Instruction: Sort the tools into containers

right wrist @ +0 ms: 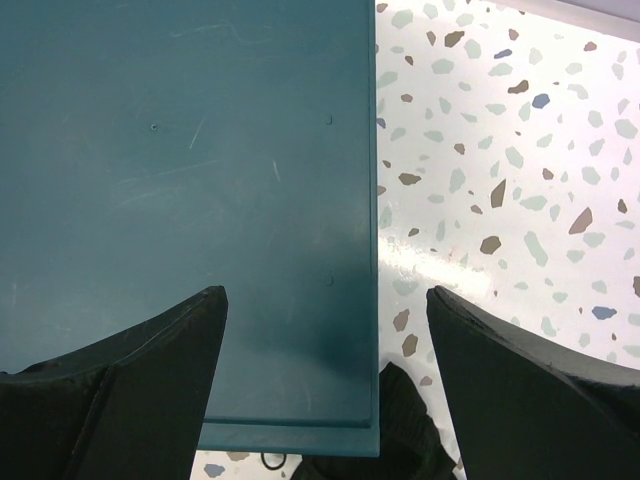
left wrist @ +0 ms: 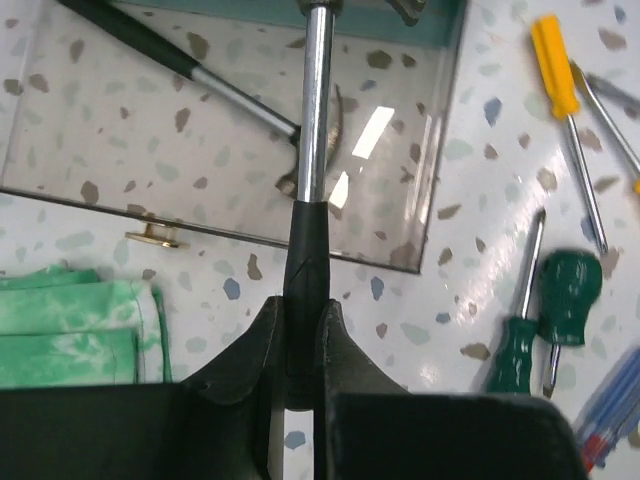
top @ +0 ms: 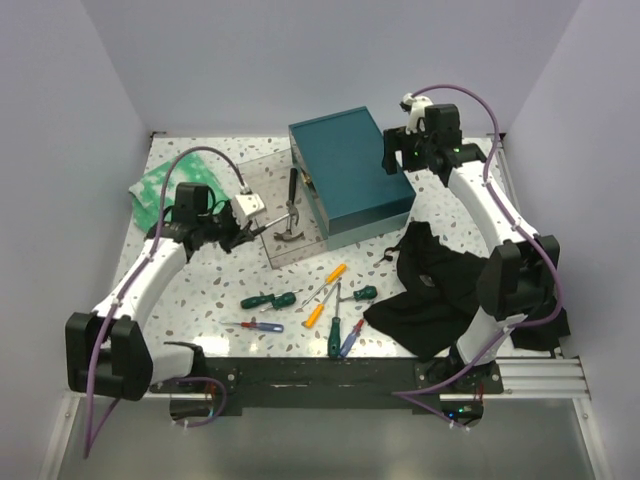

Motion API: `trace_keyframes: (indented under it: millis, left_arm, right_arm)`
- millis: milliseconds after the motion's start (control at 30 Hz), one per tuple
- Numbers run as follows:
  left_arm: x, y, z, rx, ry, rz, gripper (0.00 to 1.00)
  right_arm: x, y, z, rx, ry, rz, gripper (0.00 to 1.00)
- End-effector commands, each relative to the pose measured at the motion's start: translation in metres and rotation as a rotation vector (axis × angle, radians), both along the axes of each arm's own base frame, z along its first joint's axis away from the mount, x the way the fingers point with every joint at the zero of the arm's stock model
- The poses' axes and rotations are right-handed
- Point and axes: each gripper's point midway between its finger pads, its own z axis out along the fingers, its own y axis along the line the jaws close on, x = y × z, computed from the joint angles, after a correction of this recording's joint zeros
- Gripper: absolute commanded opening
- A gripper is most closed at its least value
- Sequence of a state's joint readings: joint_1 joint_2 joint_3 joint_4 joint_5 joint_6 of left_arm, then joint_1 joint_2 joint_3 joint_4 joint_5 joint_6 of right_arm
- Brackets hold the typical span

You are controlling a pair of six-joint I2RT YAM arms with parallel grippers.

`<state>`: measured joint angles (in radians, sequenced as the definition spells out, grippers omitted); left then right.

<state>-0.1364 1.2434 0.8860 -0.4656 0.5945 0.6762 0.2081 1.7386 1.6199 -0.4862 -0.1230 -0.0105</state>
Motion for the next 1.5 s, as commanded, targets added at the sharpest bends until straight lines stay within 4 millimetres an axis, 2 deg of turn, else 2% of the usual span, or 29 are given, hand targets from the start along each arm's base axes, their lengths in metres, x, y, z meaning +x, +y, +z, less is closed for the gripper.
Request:
trace_keyframes:
  millis: [0, 33, 100, 133, 167, 200, 267, 300, 367, 400, 467, 533, 633, 667, 767, 800, 867, 933, 967, 1000, 1033, 1067, 1133, 1167, 1200, 1233, 1267, 1333, 1467]
  left_arm:
    - [0.061, -0.012, 0.069, -0.27, -0.079, 0.23, 0.0]
    - [0.067, -0.015, 0.067, -0.303, -0.056, 0.253, 0.0]
    - [0.078, -0.022, 0.079, -0.406, -0.033, 0.299, 0.0]
    - [0.084, -0.023, 0.076, -0.429, -0.011, 0.331, 0.0]
    - [0.094, -0.023, 0.086, -0.473, -0.032, 0.363, 0.0]
    - [0.099, -0.02, 0.083, -0.517, 0.009, 0.442, 0.0]
    - [0.107, -0.019, 0.07, -0.564, 0.108, 0.542, 0.0]
    - [0.118, -0.013, 0.06, -0.564, 0.142, 0.629, 0.0]
    - [0.12, -0.013, 0.041, -0.608, 0.292, 0.755, 0.0]
    - [0.126, -0.02, 0.03, -0.619, 0.359, 0.756, 0.0]
    - [0.131, -0.03, 0.024, -0.669, 0.438, 0.786, 0.0]
    - [0.134, -0.036, 0.012, -0.678, 0.457, 0.804, 0.0]
    - [0.143, -0.047, 0.01, -0.698, 0.472, 0.774, 0.0]
    - [0.143, -0.049, 0.012, -0.706, 0.484, 0.769, 0.03]
    - [0.148, -0.048, 0.014, -0.7, 0.476, 0.769, 0.25]
    - [0.144, -0.049, 0.012, -0.684, 0.497, 0.766, 0.34]
    - [0.146, -0.048, 0.022, -0.672, 0.46, 0.727, 0.42]
    - [0.144, -0.05, 0.041, -0.693, 0.419, 0.654, 0.43]
    - [0.141, -0.048, 0.044, -0.68, 0.398, 0.628, 0.43]
    - [0.141, -0.044, 0.06, -0.693, 0.336, 0.586, 0.44]
    - [0.139, -0.041, 0.064, -0.678, 0.302, 0.565, 0.44]
    - [0.134, -0.035, 0.056, -0.626, 0.27, 0.549, 0.38]
    - [0.126, -0.026, 0.06, -0.594, 0.215, 0.518, 0.22]
    - [0.111, -0.019, 0.039, -0.537, 0.247, 0.516, 0.03]
    - [0.106, -0.01, 0.042, -0.521, 0.218, 0.531, 0.0]
    - [0.102, -0.005, 0.039, -0.511, 0.207, 0.538, 0.0]
    - [0.091, -0.001, 0.023, -0.483, 0.214, 0.534, 0.0]
    - [0.082, 0.004, 0.021, -0.461, 0.179, 0.518, 0.0]
    - [0.071, 0.015, -0.018, -0.363, 0.215, 0.54, 0.0]
  right_arm:
    - [0.006, 0.001, 0.019, 0.017, -0.05, 0.0, 0.85]
    - [0.006, 0.001, 0.018, 0.015, -0.049, -0.001, 0.85]
    - [0.006, 0.001, 0.017, 0.015, -0.047, -0.003, 0.85]
    - [0.006, 0.0, 0.017, 0.013, -0.048, -0.003, 0.85]
    - [0.006, 0.0, 0.017, 0.01, -0.047, -0.005, 0.85]
    - [0.006, -0.002, 0.017, 0.007, -0.049, -0.008, 0.85]
    - [0.006, -0.001, 0.02, 0.003, -0.054, -0.005, 0.85]
    - [0.007, -0.003, 0.021, 0.001, -0.056, -0.008, 0.85]
    - [0.007, -0.003, 0.021, -0.005, -0.059, -0.01, 0.85]
    - [0.007, -0.003, 0.021, -0.005, -0.059, -0.011, 0.85]
    - [0.008, -0.003, 0.019, -0.006, -0.056, -0.011, 0.85]
    - [0.008, -0.003, 0.019, -0.005, -0.054, -0.009, 0.85]
    - [0.01, -0.003, 0.019, -0.007, -0.057, -0.011, 0.85]
    - [0.01, -0.003, 0.02, -0.01, -0.059, -0.01, 0.85]
    - [0.011, -0.003, 0.019, -0.015, -0.059, -0.009, 0.85]
    - [0.01, -0.004, 0.017, -0.016, -0.056, -0.01, 0.85]
    - [0.011, -0.005, 0.015, -0.018, -0.052, -0.013, 0.85]
    - [0.012, -0.002, 0.014, -0.017, -0.05, -0.007, 0.85]
    - [0.013, -0.002, 0.012, -0.016, -0.047, -0.006, 0.85]
    - [0.014, -0.003, 0.013, -0.013, -0.048, -0.007, 0.85]
    - [0.015, -0.001, 0.01, -0.012, -0.043, -0.005, 0.85]
    - [0.017, -0.001, 0.01, -0.01, -0.042, -0.006, 0.85]
    - [0.018, 0.0, 0.01, -0.007, -0.043, -0.003, 0.85]
    - [0.02, 0.001, 0.008, -0.008, -0.04, -0.003, 0.85]
    - [0.02, 0.0, 0.009, -0.008, -0.04, -0.007, 0.85]
    - [0.021, 0.0, 0.008, -0.01, -0.04, -0.009, 0.85]
    - [0.023, 0.0, 0.006, -0.009, -0.036, -0.01, 0.85]
    - [0.024, 0.001, 0.006, -0.008, -0.039, -0.011, 0.85]
    - [0.026, 0.004, 0.001, 0.004, -0.023, -0.005, 0.85]
